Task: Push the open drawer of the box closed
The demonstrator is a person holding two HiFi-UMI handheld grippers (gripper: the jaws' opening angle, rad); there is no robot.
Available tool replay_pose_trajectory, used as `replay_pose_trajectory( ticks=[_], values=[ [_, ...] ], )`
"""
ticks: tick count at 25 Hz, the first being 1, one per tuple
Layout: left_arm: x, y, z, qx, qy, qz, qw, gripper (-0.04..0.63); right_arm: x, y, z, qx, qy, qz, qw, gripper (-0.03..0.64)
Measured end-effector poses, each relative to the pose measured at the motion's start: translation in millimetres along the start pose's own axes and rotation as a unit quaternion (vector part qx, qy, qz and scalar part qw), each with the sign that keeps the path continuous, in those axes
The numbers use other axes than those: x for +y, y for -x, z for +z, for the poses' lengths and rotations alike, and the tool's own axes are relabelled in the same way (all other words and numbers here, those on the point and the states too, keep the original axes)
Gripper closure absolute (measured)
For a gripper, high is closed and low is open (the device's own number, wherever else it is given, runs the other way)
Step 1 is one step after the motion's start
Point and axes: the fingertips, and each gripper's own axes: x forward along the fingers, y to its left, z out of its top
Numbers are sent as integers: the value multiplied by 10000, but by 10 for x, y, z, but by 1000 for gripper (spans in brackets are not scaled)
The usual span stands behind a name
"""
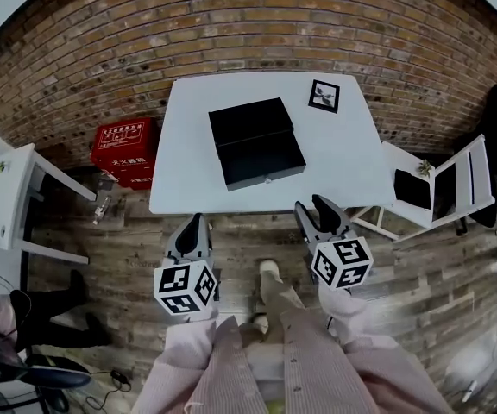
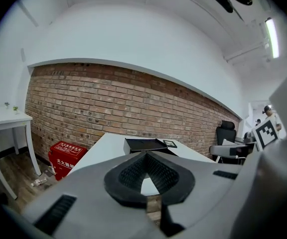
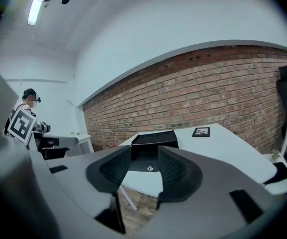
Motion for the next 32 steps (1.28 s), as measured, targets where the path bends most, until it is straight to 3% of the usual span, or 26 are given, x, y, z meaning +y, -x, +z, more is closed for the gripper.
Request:
replay_pose_trajectory(
  ticks=[18,32],
  values=[
    [232,-960,-547,995,574,300,9929,600,-227,-1027,-624,1176,-434,409,9913,463],
    [490,-1334,-1036,1721,971,633,9782,601,-192,-1534,-1095,2162,-854,670,9703,463]
  ],
)
